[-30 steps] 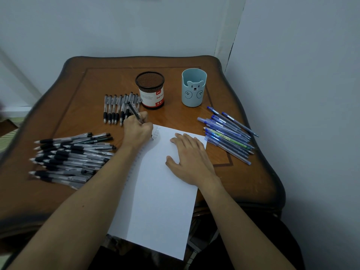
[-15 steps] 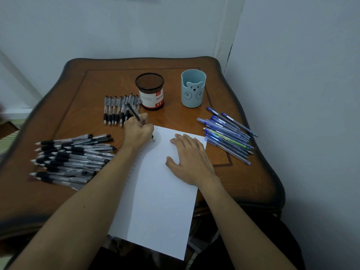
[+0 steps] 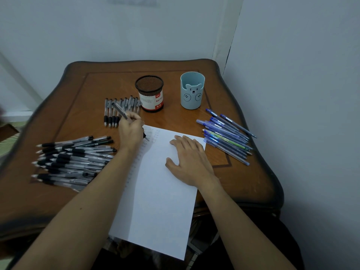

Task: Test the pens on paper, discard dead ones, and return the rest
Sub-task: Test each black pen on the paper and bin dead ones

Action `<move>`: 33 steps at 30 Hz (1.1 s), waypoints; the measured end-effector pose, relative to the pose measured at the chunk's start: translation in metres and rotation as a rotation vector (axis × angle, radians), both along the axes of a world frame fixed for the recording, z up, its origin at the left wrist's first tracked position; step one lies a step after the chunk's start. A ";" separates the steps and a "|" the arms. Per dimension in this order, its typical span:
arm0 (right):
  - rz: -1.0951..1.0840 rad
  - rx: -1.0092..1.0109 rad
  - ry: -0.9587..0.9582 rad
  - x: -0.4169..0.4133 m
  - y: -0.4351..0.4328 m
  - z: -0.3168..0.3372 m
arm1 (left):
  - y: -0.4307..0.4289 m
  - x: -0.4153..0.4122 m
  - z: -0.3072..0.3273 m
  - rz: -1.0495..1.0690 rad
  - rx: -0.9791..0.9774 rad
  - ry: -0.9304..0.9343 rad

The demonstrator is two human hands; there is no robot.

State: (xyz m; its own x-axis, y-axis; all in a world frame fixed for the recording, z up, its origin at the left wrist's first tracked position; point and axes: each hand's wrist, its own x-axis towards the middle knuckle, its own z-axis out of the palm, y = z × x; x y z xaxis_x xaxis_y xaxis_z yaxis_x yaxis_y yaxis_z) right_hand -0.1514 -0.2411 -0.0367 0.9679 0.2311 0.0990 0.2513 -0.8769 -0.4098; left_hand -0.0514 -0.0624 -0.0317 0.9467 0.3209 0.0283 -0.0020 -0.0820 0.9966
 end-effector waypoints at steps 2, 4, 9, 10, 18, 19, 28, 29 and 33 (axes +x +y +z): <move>0.000 -0.009 0.002 0.000 0.000 0.000 | -0.002 -0.001 0.002 0.034 -0.006 -0.007; 0.002 -0.015 0.005 -0.001 0.000 0.001 | -0.002 0.000 0.001 0.066 0.083 -0.027; 0.001 -0.020 0.006 -0.001 0.001 0.002 | -0.002 -0.002 0.008 0.048 0.118 -0.002; 0.002 -0.020 0.006 -0.001 0.001 0.002 | -0.003 -0.001 0.010 0.042 0.099 0.001; 0.005 -0.011 0.022 0.000 0.000 0.001 | 0.012 -0.001 0.031 0.004 -0.018 0.047; 0.004 -0.011 0.021 -0.001 0.000 0.001 | 0.016 -0.001 0.032 0.025 -0.003 0.064; -0.002 -0.017 0.007 -0.001 0.001 0.002 | 0.038 0.010 0.047 0.194 0.387 0.290; -0.002 -0.017 0.009 -0.001 0.000 0.002 | 0.040 0.011 0.048 0.163 0.420 0.281; 0.002 -0.013 0.024 -0.001 0.000 0.003 | 0.046 0.024 0.039 0.164 0.519 0.255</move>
